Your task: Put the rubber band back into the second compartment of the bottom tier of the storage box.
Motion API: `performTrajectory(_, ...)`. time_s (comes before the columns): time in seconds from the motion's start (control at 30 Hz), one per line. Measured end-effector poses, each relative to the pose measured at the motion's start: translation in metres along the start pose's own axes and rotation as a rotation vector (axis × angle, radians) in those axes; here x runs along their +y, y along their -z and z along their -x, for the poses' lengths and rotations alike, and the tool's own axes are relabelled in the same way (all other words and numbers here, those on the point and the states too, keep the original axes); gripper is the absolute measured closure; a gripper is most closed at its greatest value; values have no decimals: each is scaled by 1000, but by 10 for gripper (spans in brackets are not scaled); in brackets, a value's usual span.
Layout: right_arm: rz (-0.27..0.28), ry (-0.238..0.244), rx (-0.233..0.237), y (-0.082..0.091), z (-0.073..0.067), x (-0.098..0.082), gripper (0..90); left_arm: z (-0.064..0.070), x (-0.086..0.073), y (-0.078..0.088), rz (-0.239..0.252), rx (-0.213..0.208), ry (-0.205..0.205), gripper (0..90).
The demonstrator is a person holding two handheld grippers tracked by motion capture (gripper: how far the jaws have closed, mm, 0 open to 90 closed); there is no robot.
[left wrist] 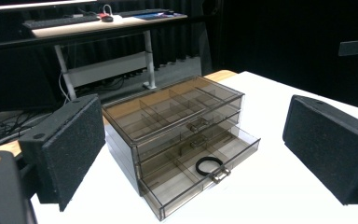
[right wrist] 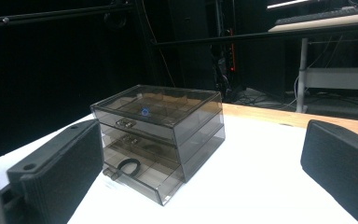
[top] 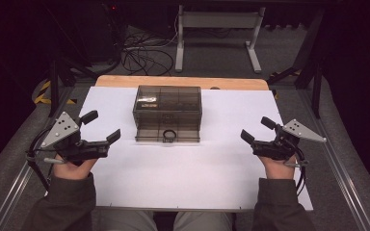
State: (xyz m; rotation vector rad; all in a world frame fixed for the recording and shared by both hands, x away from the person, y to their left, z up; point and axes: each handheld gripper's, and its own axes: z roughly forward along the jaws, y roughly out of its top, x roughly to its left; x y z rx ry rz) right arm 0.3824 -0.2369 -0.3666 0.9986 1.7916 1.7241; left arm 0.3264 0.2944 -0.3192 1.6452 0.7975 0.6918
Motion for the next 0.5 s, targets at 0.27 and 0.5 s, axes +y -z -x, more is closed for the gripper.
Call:
performTrajectory(0.27,-2,-2,1,-1,-1,0,0,0,0,0,0,0,-3,63)
performTrajectory(0.5,-11,-1,-5,-1,-1,-1,0,-1,-1,-1,-1,-2,-4,63)
